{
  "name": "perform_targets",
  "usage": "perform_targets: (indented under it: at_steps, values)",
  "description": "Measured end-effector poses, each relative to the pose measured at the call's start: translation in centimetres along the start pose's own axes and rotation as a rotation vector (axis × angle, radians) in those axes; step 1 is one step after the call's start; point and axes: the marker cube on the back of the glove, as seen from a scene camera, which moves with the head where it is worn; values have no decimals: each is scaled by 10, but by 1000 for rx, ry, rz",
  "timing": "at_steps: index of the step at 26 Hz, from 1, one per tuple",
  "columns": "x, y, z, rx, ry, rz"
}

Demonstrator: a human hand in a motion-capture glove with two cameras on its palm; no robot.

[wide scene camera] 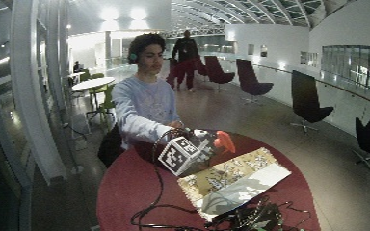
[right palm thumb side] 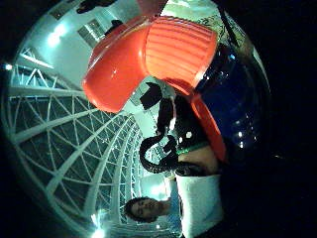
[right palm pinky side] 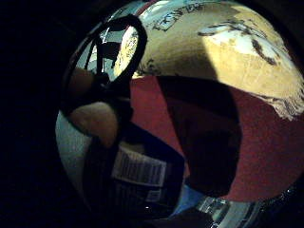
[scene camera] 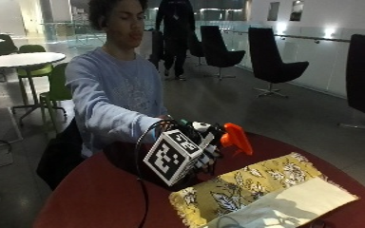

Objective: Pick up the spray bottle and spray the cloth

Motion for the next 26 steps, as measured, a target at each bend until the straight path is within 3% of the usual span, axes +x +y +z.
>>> perform_targets:
  at_steps: [19, 26]
  values:
    - [-1, -1, 8, 4, 5, -6]
    - [-15, 6, 35, 38, 59, -177]
